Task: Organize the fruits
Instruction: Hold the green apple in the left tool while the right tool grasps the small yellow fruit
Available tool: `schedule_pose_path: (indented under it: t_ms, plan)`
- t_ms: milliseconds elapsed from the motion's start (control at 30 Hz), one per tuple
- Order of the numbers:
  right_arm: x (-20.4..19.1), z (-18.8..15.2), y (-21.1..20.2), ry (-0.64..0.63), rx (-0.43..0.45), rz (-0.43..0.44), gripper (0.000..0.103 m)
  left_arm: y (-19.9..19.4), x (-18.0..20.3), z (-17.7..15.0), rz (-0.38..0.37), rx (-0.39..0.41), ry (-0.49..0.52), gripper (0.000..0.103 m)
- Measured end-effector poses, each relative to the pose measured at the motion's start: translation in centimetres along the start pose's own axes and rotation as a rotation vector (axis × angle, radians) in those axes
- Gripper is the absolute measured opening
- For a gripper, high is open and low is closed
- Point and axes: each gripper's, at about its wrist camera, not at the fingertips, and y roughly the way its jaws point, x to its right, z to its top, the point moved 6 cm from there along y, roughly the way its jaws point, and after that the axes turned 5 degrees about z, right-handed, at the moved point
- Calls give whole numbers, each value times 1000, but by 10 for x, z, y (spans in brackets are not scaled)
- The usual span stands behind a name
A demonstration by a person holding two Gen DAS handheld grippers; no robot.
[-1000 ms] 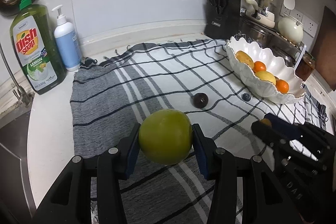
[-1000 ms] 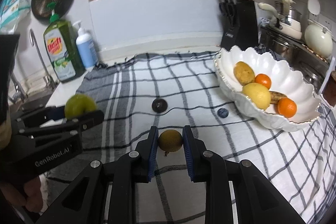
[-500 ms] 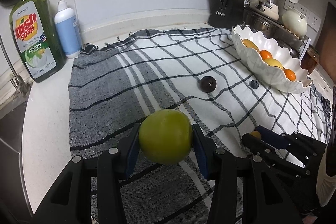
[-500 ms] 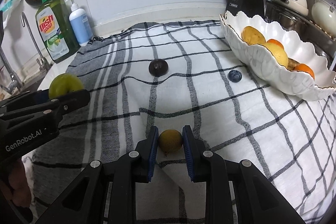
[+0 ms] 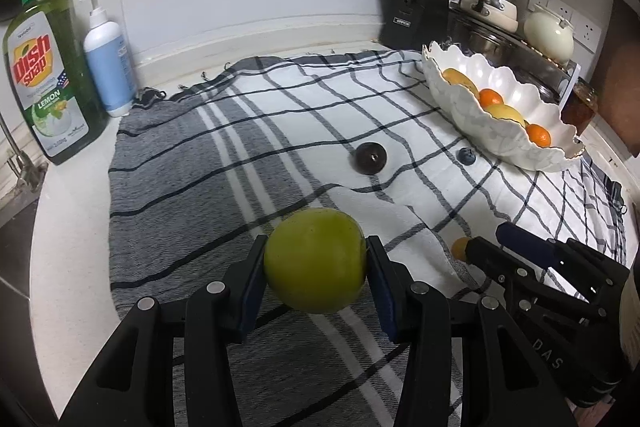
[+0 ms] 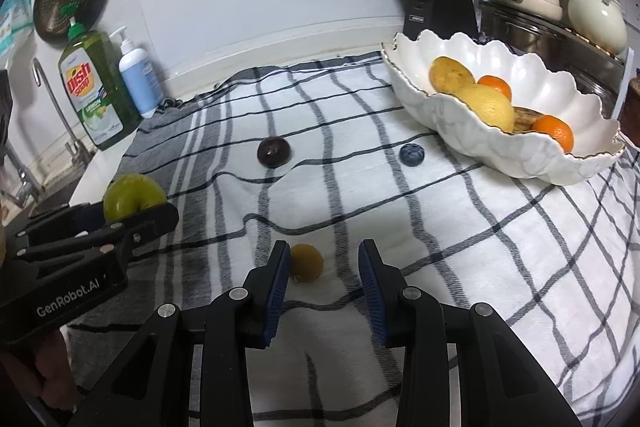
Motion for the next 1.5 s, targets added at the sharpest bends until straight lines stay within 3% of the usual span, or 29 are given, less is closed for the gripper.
schedule_pose_path:
  t_ms: [533,700,1200,1367,1500]
  plan:
    - [-9,-5,21,-19,-54,35,36,11,-11,-1,18,-18,-16,47]
    - [-10,-3,22,-31,-58,35,25,11,-10,-1,19,-18,-16,47]
    - [-12,5,9,-62,-26,1,26,4,-7,4,20,-5,-10,47]
    - [-13,7,7,-70,-18,-12,34,2,-7,5,20,-3,-12,47]
    - [-13,7,7,-80,-16,-17,34,3,-7,5,20,-5,-13,47]
